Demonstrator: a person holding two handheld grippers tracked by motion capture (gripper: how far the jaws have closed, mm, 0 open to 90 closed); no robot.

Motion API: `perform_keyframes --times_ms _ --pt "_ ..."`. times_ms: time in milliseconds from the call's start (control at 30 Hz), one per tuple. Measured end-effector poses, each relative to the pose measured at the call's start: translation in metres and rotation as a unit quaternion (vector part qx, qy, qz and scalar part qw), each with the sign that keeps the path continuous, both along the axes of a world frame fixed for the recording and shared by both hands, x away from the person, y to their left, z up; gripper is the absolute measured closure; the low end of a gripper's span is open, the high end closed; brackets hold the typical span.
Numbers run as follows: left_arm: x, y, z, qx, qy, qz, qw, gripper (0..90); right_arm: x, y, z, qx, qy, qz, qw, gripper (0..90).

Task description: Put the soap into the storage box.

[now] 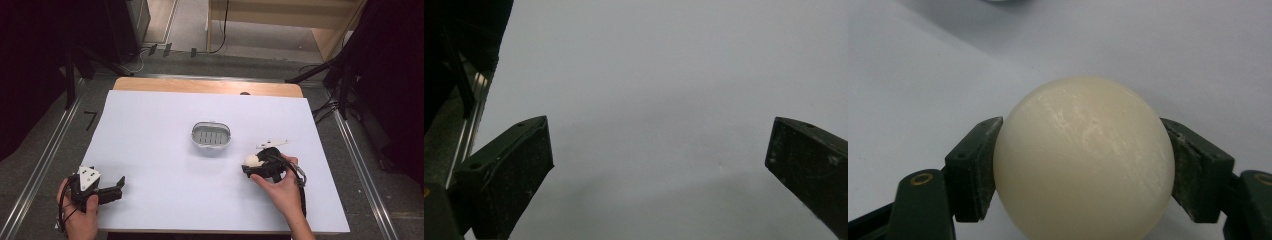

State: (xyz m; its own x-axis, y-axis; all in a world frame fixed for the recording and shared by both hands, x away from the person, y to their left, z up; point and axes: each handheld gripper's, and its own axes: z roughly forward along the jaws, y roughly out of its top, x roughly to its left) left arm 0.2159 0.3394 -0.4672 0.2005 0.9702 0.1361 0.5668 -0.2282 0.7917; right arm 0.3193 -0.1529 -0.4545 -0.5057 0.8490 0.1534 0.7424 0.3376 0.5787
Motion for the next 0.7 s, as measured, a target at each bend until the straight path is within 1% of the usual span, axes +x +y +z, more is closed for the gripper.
perform_keyframes --times_ms 233,300,433,700 --pt "0.0 0.0 0.0 -0.001 0.0 0.0 1.0 0.0 0.003 0.002 0.007 0.0 -0.008 0.002 1.0 24.7" --pt "0.0 0.0 0.0 -0.001 0.0 0.0 1.0 0.0 0.004 0.002 0.009 0.005 -0.008 0.001 1.0 24.7" --pt "0.0 0.0 0.0 -0.001 0.0 0.0 1.0 0.0 0.005 0.004 0.011 0.003 -0.008 0.004 1.0 24.7" --pt "0.0 0.0 0.0 -0.002 0.0 -0.001 1.0 0.0 0.009 0.011 0.015 0.004 -0.013 0.011 0.9999 24.6"
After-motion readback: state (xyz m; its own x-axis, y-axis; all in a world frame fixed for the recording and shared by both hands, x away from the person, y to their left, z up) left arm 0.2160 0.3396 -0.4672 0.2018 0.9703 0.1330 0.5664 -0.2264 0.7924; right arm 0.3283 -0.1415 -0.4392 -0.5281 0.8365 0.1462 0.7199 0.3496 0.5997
